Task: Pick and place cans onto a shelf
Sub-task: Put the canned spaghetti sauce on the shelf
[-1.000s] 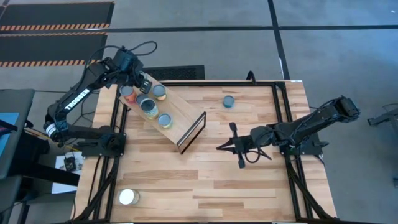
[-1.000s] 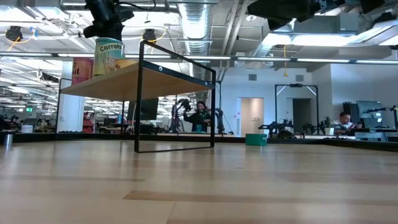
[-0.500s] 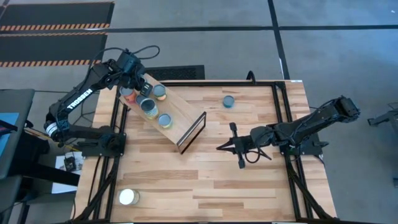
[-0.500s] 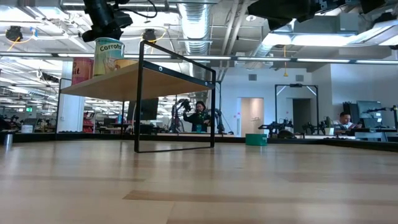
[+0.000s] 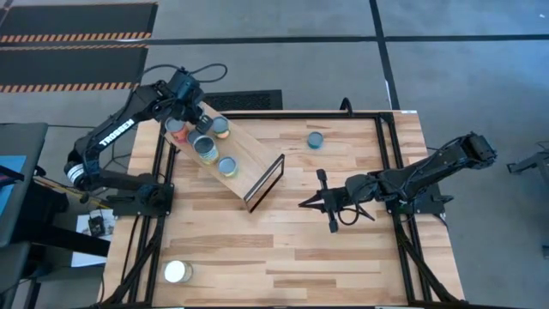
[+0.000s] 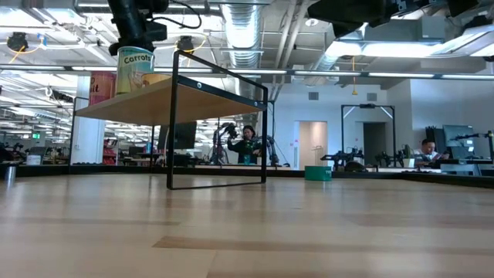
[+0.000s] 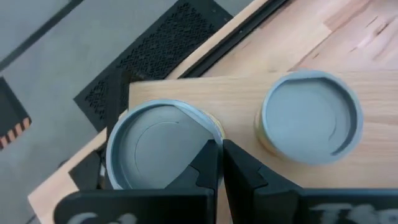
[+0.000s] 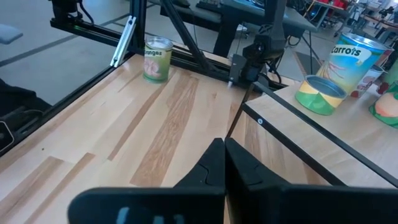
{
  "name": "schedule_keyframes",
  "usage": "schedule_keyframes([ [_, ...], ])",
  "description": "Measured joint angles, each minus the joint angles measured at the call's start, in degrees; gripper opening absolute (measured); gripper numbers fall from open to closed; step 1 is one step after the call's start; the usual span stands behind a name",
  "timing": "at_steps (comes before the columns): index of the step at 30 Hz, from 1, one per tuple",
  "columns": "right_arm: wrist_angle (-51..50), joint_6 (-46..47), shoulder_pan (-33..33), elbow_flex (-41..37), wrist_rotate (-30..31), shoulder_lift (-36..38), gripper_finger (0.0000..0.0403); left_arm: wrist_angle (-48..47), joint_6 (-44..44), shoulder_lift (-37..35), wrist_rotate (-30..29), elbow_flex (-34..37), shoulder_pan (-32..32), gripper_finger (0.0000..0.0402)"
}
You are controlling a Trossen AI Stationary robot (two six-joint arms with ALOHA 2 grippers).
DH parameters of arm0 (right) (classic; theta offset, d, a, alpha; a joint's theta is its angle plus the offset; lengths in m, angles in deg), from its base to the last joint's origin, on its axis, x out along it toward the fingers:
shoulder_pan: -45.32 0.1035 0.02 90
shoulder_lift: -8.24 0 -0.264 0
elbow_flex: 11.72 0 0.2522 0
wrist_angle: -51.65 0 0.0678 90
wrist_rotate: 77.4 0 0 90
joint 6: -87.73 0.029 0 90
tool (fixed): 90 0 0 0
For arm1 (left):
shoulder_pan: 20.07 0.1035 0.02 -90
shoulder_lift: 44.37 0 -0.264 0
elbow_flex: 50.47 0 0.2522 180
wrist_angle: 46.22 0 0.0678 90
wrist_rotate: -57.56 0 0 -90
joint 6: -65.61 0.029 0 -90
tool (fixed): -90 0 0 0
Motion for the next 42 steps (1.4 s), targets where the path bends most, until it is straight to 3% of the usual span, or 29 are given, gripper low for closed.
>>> schedule_keyframes([
  [13, 0.03, 0.00, -0.01, 0.00, 0.00, 0.00, 0.0011, -0.13, 3.14, 4.10, 3.03, -1.19, 0.00, 0.0000],
  [19, 0.03, 0.00, 0.00, 0.00, 0.01, 0.00, 0.0011, -4.62, 3.16, 4.30, 2.14, -3.50, 0.02, 0.0002],
  [30, 0.11, 0.38, 0.01, 0.00, 0.00, 0.00, 0.0011, -4.49, 3.75, 5.50, 2.07, -4.89, 0.02, 0.0004],
  [42, -0.04, 0.39, -0.01, 0.00, 0.00, 0.00, 0.0011, -4.73, 2.83, 7.25, 1.52, -5.06, 0.22, 0.0052],
])
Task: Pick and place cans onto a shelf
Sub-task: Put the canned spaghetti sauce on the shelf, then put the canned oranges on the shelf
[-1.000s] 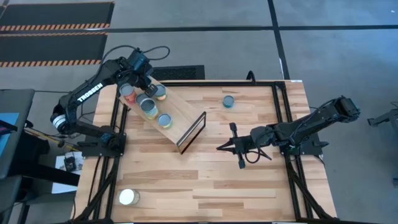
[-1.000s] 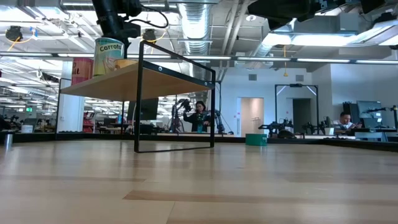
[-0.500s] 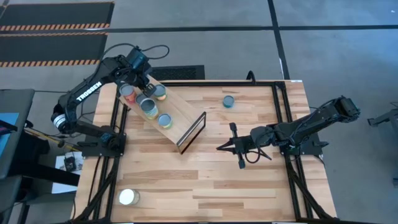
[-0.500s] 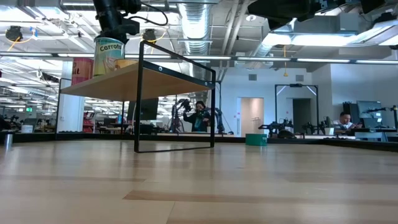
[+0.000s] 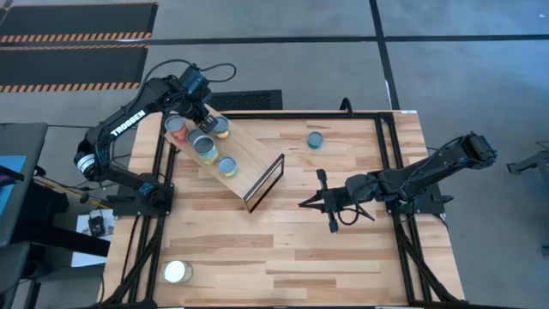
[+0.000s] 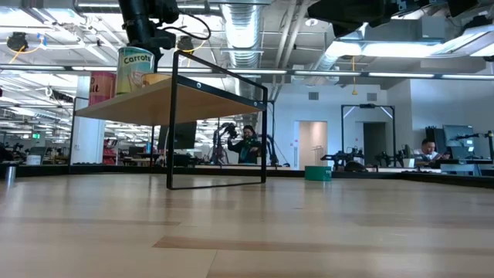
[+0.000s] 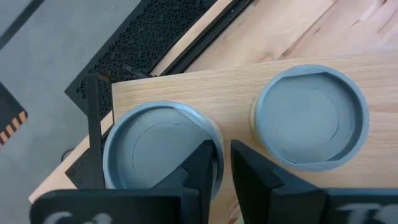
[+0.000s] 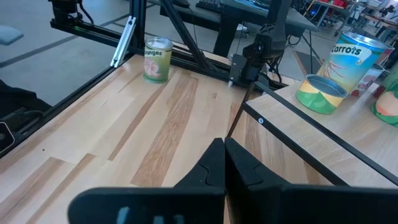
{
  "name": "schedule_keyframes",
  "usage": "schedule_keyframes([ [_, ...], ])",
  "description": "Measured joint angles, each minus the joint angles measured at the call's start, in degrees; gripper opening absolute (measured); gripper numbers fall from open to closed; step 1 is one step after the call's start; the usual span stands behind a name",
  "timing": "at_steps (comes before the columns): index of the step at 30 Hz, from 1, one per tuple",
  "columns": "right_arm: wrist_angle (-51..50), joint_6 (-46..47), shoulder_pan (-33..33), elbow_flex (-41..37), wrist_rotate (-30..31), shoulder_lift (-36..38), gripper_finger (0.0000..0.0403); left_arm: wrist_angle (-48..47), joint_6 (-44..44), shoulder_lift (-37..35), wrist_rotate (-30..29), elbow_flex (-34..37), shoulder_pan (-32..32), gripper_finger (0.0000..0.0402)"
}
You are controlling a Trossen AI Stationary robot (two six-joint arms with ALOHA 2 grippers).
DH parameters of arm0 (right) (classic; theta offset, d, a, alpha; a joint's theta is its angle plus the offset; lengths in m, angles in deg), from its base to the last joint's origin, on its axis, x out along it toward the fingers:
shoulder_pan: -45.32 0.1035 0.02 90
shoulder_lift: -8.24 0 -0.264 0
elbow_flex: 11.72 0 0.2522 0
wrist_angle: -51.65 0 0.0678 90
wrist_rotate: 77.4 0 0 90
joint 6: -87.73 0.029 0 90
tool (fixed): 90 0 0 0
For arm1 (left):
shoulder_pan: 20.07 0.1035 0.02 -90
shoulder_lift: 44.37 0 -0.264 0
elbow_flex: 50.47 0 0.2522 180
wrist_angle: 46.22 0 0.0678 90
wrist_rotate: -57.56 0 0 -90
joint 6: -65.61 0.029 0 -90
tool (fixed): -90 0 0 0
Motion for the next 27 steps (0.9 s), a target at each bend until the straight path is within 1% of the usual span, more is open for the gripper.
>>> schedule_keyframes([
  [7, 0.00, 0.02, 0.00, 0.00, 0.01, 0.00, 0.0011, -1.91, 0.41, -0.02, 0.07, -0.83, 0.00, 0.0071],
  [12, 0.00, 0.02, 0.01, 0.00, 0.02, 0.00, 0.0011, -2.50, 0.63, 0.04, 0.07, -2.18, 0.00, 0.0073],
  [19, 0.00, 0.02, 0.00, 0.00, 0.00, 0.00, 0.0011, -5.64, 2.13, 0.04, 0.06, -2.39, 0.00, 0.0073],
  [22, 0.00, 0.00, 0.00, 0.00, 0.00, 0.00, 0.0011, -9.14, 3.41, 0.02, -0.18, -4.75, 0.00, 0.0073],
  [27, 0.11, 0.00, -0.04, 0.00, 0.02, 0.00, 0.0011, -11.13, 3.18, -0.50, -0.41, -10.72, -0.34, 0.0073],
])
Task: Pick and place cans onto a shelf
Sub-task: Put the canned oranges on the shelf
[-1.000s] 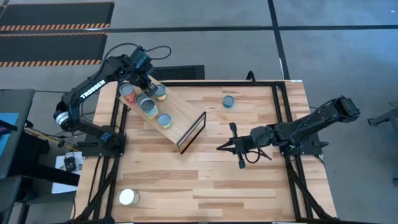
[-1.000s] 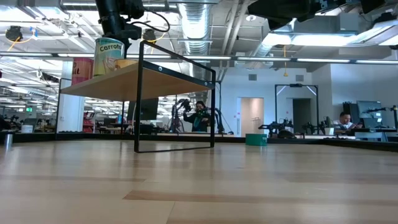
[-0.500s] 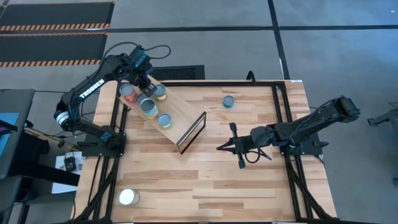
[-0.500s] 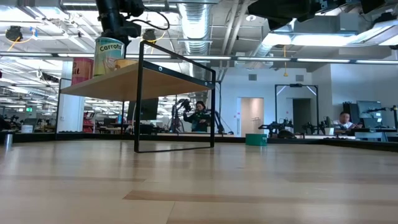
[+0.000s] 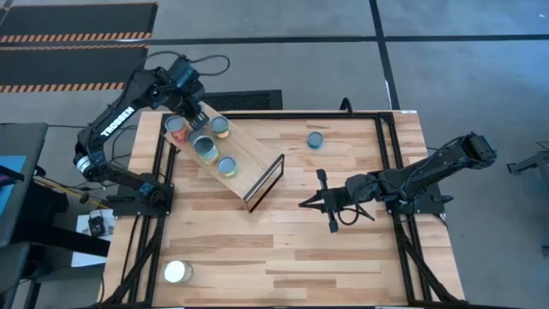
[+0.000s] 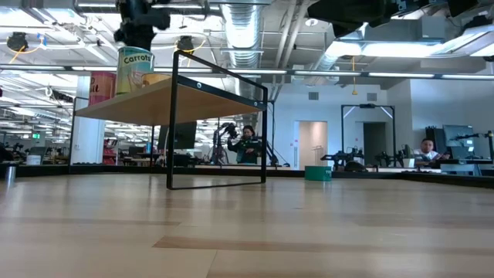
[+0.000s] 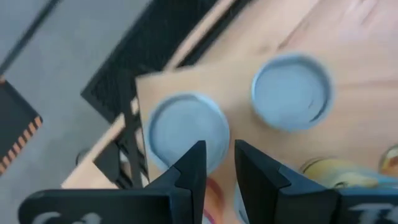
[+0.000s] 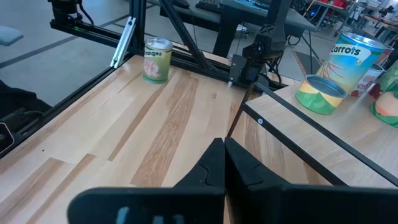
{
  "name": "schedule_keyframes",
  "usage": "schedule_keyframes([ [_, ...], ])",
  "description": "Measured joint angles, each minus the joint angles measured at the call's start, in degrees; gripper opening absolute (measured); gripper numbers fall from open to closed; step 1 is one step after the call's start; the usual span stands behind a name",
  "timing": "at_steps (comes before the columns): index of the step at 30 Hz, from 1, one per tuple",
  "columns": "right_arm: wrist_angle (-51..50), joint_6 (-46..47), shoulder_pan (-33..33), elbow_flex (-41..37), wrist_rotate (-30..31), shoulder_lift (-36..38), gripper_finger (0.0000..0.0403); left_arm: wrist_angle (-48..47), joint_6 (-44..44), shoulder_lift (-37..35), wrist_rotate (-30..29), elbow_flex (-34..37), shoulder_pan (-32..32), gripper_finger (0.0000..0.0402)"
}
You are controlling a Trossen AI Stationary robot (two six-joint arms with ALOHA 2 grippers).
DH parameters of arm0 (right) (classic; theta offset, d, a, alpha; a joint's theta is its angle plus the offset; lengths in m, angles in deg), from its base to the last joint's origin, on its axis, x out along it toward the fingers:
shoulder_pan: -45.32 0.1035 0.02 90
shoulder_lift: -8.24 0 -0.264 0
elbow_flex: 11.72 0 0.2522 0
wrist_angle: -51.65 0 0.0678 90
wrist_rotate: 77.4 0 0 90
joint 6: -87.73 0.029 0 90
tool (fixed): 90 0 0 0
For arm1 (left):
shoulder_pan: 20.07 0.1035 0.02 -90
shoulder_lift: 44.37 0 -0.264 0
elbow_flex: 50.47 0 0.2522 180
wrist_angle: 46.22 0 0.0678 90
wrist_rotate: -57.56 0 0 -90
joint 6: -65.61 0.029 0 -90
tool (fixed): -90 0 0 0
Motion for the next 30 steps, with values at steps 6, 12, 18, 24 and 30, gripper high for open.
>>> schedule_keyframes([
  [6, -0.04, -0.01, 0.00, 0.00, 0.00, 0.00, 0.0011, -0.29, 1.58, -3.93, 1.74, -2.60, -5.16, 0.0073],
  [12, 9.33, -2.86, -0.53, -4.86, -0.63, 0.02, 0.0008, 5.58, -2.35, -14.55, 1.95, 3.69, -18.16, 0.0059],
  [18, 27.98, -0.67, -3.36, -13.44, -5.47, 0.02, 0.0009, 12.87, -12.45, -25.20, -0.71, 16.79, -39.17, 0.0008],
  [24, 29.51, 2.59, -4.61, -14.93, -6.07, 0.00, 0.0012, 21.20, -22.51, -27.14, -11.01, 30.67, -61.63, 0.0002],
  [30, 29.49, 2.62, -4.40, -14.93, -6.08, 0.00, 0.0012, 29.17, -28.37, -19.23, -19.08, 34.42, -79.26, 0.0002],
])
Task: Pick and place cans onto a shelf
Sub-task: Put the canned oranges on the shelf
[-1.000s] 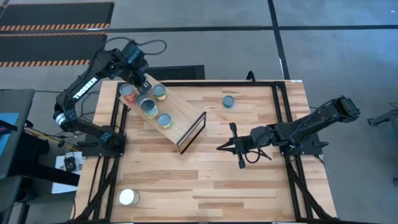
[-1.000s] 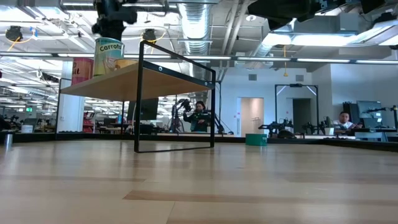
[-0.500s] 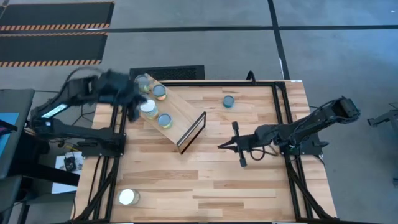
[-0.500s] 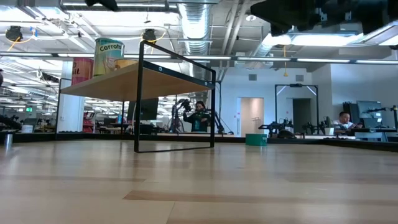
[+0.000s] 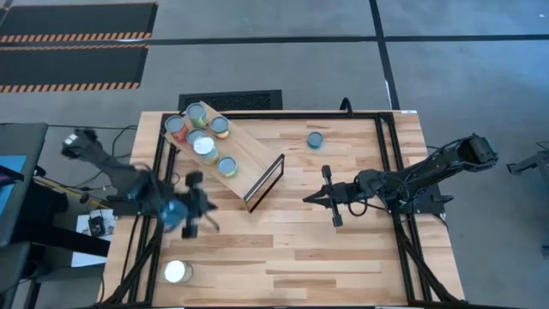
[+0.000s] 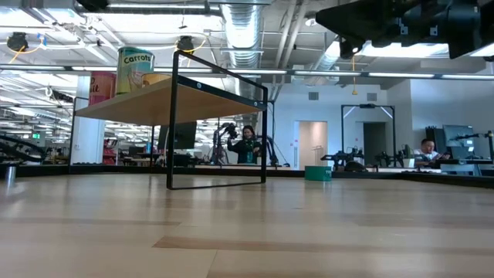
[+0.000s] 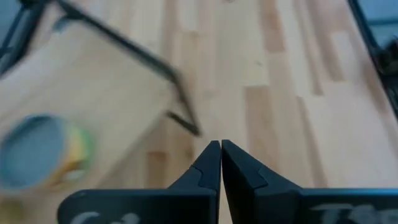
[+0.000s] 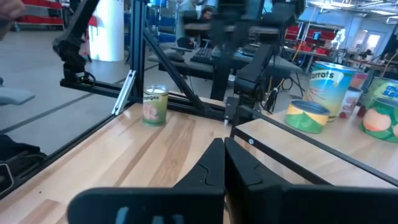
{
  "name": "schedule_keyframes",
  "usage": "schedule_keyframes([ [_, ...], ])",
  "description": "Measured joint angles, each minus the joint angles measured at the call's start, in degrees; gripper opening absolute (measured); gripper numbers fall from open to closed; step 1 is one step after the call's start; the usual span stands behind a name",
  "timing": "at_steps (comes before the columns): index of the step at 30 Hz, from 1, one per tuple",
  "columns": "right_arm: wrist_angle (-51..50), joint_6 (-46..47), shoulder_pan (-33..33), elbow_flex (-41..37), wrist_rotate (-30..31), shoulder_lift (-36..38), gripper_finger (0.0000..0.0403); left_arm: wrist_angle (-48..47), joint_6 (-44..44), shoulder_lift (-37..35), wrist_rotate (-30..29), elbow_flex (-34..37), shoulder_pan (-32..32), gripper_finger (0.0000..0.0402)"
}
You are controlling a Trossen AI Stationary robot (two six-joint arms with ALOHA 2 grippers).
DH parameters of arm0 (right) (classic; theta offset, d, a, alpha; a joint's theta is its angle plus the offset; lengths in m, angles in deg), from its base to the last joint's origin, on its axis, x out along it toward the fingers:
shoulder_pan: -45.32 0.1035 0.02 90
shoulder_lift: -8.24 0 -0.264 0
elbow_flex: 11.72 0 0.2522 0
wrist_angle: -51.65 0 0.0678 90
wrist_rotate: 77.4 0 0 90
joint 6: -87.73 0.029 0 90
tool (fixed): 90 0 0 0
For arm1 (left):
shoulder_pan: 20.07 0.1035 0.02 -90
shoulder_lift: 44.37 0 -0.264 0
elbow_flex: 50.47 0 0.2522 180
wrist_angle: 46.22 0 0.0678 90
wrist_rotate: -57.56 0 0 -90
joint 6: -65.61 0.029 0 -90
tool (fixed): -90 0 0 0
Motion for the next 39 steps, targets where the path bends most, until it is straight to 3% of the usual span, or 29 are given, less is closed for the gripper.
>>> schedule_keyframes([
  [6, -0.02, 0.44, 0.03, 0.00, 0.00, 0.00, 0.0012, -0.01, -7.79, 12.16, -1.47, -3.89, -11.28, 0.0002],
  [10, -0.02, 0.46, 0.03, 0.00, 0.00, 0.00, 0.0013, -6.34, -16.25, 20.35, -1.28, -8.56, -15.96, 0.0002],
  [18, 0.26, 0.44, -0.13, 0.00, 0.05, 0.00, 0.0013, -26.35, -40.54, 32.25, 8.97, -19.03, -20.43, 0.0017],
  [25, 0.39, 0.15, -0.21, 0.00, 0.11, 0.00, 0.0013, -29.85, -48.94, 36.52, 12.90, -21.06, -23.97, 0.0078],
  [32, 0.39, -0.01, -0.21, 0.00, 0.11, 0.00, 0.0013, -24.16, -53.18, 37.70, 24.48, -20.70, -25.96, 0.0150],
  [39, 0.65, -0.23, -0.44, 0.01, 0.09, 0.00, 0.0013, -21.14, -58.34, 37.65, 24.67, -21.21, -27.15, 0.0187],
])
